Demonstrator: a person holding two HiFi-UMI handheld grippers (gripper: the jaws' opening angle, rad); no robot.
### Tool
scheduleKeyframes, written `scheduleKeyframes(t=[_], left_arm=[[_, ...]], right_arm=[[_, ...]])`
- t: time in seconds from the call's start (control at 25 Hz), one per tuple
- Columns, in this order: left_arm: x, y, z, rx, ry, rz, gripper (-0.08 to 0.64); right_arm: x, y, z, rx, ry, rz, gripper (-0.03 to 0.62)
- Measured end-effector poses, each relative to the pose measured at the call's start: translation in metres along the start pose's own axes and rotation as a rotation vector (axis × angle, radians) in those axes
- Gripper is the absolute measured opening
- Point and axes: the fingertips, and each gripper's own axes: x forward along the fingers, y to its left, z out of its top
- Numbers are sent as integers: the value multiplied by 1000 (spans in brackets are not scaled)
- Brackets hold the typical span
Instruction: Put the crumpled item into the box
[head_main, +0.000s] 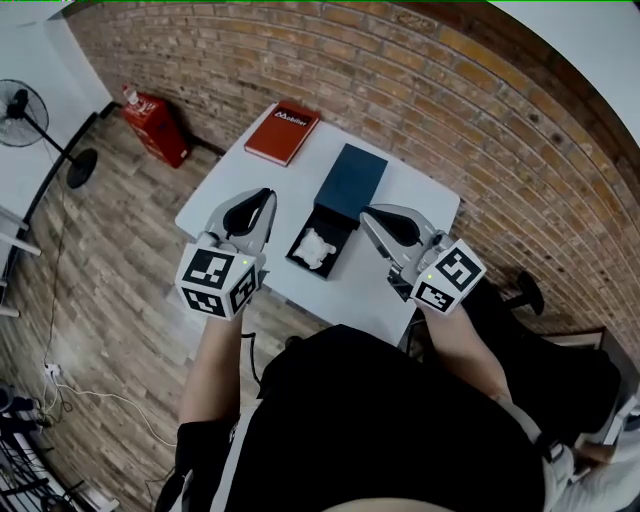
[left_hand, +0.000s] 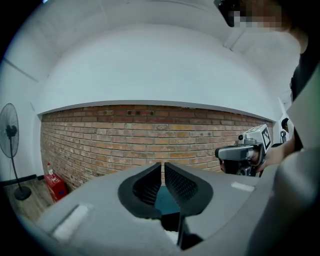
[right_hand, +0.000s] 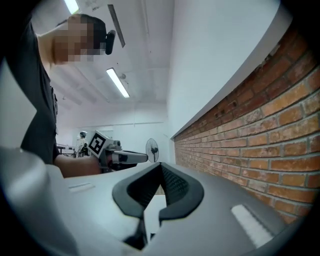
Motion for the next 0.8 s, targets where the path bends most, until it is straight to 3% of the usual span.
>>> scheduleKeyframes(t=[0.12, 0.8], left_arm=[[5, -8, -3, -2, 17, 2, 29], [44, -42, -31, -17, 95, -71, 28]], right_arm=[[-18, -16, 0, -2, -10, -64, -2], [-59, -50, -40, 146, 24, -143, -2]])
